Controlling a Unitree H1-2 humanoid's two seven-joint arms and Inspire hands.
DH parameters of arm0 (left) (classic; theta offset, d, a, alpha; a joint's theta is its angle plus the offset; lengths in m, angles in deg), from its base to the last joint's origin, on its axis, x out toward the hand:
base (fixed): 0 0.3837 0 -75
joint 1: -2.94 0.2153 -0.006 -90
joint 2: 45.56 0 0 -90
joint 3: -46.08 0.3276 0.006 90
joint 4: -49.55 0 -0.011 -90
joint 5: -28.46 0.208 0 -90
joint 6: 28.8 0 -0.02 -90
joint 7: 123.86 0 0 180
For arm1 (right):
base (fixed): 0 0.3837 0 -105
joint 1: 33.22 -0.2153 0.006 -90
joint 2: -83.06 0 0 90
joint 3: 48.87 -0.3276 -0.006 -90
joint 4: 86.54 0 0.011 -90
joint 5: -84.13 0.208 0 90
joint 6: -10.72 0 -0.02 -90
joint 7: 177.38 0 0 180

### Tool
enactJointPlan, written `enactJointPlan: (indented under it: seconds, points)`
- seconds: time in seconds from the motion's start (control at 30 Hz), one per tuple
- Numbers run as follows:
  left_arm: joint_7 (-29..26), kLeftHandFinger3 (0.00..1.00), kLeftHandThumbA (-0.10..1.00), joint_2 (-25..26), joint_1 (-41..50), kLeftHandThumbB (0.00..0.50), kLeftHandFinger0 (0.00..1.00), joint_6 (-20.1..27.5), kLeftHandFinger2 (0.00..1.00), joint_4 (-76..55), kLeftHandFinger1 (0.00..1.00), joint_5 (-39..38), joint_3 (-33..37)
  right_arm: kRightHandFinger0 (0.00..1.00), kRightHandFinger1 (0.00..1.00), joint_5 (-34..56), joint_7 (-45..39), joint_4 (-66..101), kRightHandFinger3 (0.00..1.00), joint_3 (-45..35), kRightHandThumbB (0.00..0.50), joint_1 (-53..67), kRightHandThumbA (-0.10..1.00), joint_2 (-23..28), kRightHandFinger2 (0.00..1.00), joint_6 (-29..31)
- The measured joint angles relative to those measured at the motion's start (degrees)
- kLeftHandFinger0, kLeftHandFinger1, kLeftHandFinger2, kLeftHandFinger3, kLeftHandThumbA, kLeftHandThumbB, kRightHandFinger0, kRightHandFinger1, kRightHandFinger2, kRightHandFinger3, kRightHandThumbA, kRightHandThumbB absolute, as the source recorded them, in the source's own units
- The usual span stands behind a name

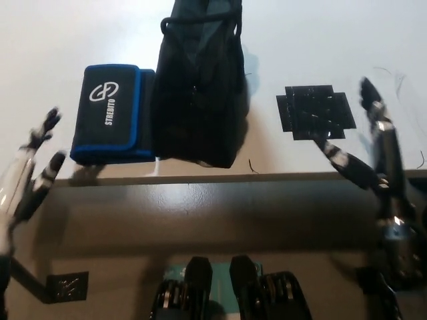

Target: Use both hands to pick up the lunch bag on the right hand side and smoothly move it near the note book on the left hand side

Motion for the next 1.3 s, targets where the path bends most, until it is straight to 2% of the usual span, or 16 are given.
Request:
enactJointPlan:
  seconds: [0.03,0.07,0.1,0.13,0.2,0.3,0.37,0.43,0.47,0.57,0.67,0.77,0.8,0.97,1.17,1.3]
  points:
    - [-0.01,1.0,1.0,-0.05,1.43,0.357,1.0,0.62,1.0,0.04,1.0,-0.55,-0.65,1.0,1.0,0.0,0.0,0.0,1.0,-0.3,0.218,1.09,1.0,0.26,1.0,0.02]
    - [-0.03,1.0,1.0,-0.12,2.88,0.359,1.0,1.32,1.0,0.09,1.0,-1.12,-1.29,1.0,1.0,0.01,0.0,-0.03,1.0,-0.54,0.229,2.02,1.0,0.44,1.0,0.03]
    - [-0.07,1.0,1.0,-0.21,4.05,0.316,1.0,1.99,1.0,0.21,1.0,-1.66,-1.81,1.0,1.0,0.02,0.0,-0.08,1.0,-0.79,0.252,3.03,1.0,0.57,1.0,0.07]
    - [-0.11,1.0,1.0,-0.37,5.27,0.279,1.0,2.73,1.0,0.45,1.0,-2.16,-2.37,1.0,1.0,0.04,-0.01,-0.22,1.0,-0.97,0.249,3.88,1.0,0.6,1.0,0.1]
    - [-0.14,1.0,1.0,-0.65,7.02,0.246,1.0,4.09,1.0,1.52,1.0,-3.02,-3.35,1.0,1.0,0.16,-0.04,-0.42,1.0,-1.28,0.256,5.61,1.0,0.6,1.0,0.12]
    - [-0.14,1.0,1.0,-0.76,9.29,0.253,1.0,6.16,1.0,4.03,1.0,-4.5,-4.82,1.0,1.0,0.42,-0.09,-1.03,1.0,-1.81,0.247,7.75,1.0,0.6,1.0,0.14]
    - [-0.13,1.0,1.0,-0.76,10.52,0.235,1.0,7.63,1.0,5.94,1.0,-5.55,-5.69,1.0,1.0,0.9,-0.21,-1.32,1.0,-2.33,0.233,8.72,1.0,0.63,1.0,0.16]
    - [-0.13,1.0,1.0,-0.77,11.52,0.242,1.0,8.83,1.0,7.4,1.0,-6.31,-6.44,1.0,1.0,1.38,-0.45,-1.31,1.0,-2.69,0.234,9.5,1.0,0.69,1.0,0.18]
    - [-0.13,1.0,1.0,-0.78,11.78,0.261,1.0,9.09,1.0,7.74,1.0,-6.45,-6.67,1.0,1.0,1.53,-0.57,-1.29,1.0,-2.75,0.241,9.7,1.0,0.71,1.0,0.19]
    - [-0.14,1.0,1.0,-0.91,12.74,0.257,1.0,10.75,1.0,9.95,1.0,-7.49,-7.65,1.0,1.0,2.38,-1.26,-0.99,1.0,-2.88,0.234,11.38,1.0,0.93,1.0,0.29]
    - [-0.24,1.0,1.0,-1.27,14.53,0.241,1.0,12.59,1.0,11.71,1.0,-8.25,-8.87,1.0,1.0,3.56,-2.7,0.65,1.0,-2.82,0.179,14.5,1.0,1.3,1.0,0.37]
    - [-0.28,1.0,1.0,-1.45,16.13,0.245,1.0,13.45,1.0,12.27,1.0,-8.32,-9.68,1.0,1.0,4.34,-3.94,1.1,1.0,-2.73,0.159,16.44,1.0,1.75,1.0,0.41]
    - [-0.29,1.0,1.0,-1.5,16.42,0.26,1.0,13.7,1.0,12.47,1.0,-8.34,-9.94,1.0,1.0,4.71,-4.4,1.11,1.0,-2.72,0.147,16.91,1.0,1.95,1.0,0.41]
    - [-0.28,1.0,1.0,-1.68,16.76,0.193,1.0,14.6,1.0,14.19,1.0,-8.62,-10.49,1.0,1.0,6.6,-6.57,1.08,1.0,-2.71,0.149,17.21,1.0,2.36,1.0,0.4]
    - [0.14,1.0,1.0,-2.29,19.25,0.187,1.0,14.99,1.0,14.33,1.0,-10.86,-10.53,1.0,1.0,7.83,-8.38,1.08,1.0,-2.62,0.164,19.94,1.0,2.34,1.0,0.41]
    - [0.46,1.0,1.0,-2.37,20.9,0.159,1.0,15.03,1.0,14.15,1.0,-12.22,-10.54,1.0,1.0,8.23,-9.23,1.19,1.0,-2.61,0.187,22.0,1.0,2.34,1.0,0.4]
